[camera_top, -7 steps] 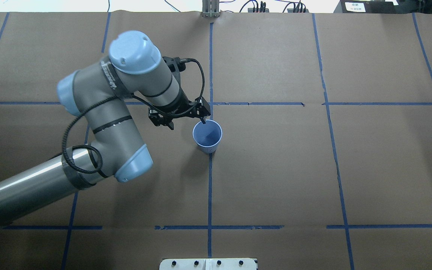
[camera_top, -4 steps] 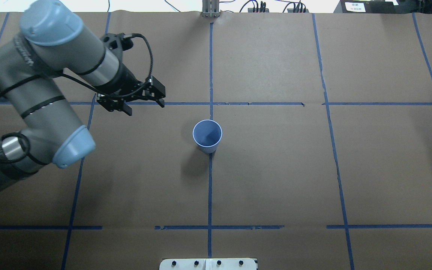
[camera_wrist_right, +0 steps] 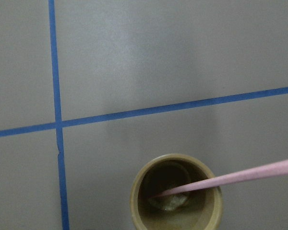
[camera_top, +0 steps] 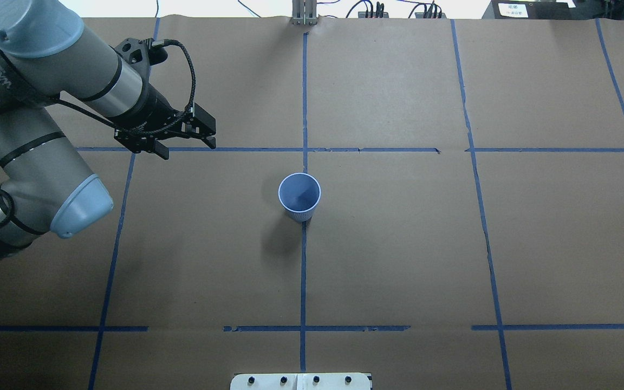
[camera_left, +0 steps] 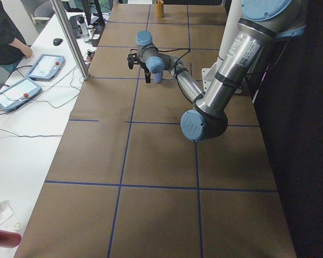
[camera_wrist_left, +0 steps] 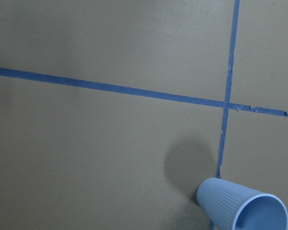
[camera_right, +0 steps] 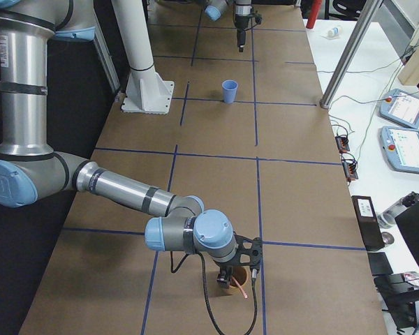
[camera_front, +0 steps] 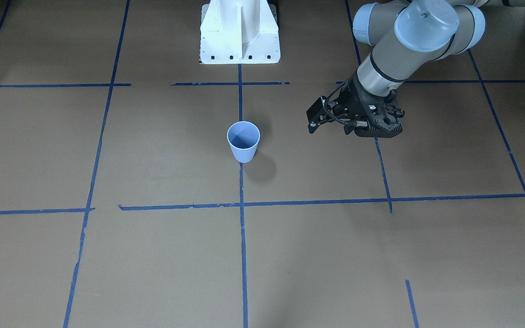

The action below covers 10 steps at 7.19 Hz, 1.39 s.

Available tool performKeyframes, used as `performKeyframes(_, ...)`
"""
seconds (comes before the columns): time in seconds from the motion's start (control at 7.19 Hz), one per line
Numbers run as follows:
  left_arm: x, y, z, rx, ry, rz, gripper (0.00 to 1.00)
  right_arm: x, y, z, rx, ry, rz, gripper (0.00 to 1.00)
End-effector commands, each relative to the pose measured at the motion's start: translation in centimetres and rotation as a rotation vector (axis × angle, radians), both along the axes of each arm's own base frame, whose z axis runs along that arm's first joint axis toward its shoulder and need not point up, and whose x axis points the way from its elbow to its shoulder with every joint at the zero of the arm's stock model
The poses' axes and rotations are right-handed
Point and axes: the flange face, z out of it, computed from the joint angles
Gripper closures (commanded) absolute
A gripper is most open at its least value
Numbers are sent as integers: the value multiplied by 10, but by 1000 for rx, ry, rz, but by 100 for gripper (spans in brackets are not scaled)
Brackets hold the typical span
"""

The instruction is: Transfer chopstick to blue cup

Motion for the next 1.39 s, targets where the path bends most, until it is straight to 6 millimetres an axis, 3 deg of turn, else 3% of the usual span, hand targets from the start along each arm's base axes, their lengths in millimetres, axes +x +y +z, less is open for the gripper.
performKeyframes(0.0,0,0,-1,2,1,0,0,8,-15,12,-2,6,82,0)
performKeyframes(0.28,2,0,-2,3,1,2,0,10,-17,50,-19,30,93,0)
performKeyframes(0.7,3,0,0,0,-1,2,0,13,-40,39,-21,25,116,1)
performKeyframes(0.83,5,1,2,-4,-4,3,0,15,-42,45,-32,43,120,6)
performKeyframes(0.97,5,1,1,-2,-2,4,0,15,-41,46,-35,46,122,13)
performKeyframes(1.11,7,-1,3,-6,-9,1,0,15,-41,46,-36,46,123,27)
performKeyframes(1.25,8,-1,4,-7,-11,3,0,15,-41,45,-35,46,123,54)
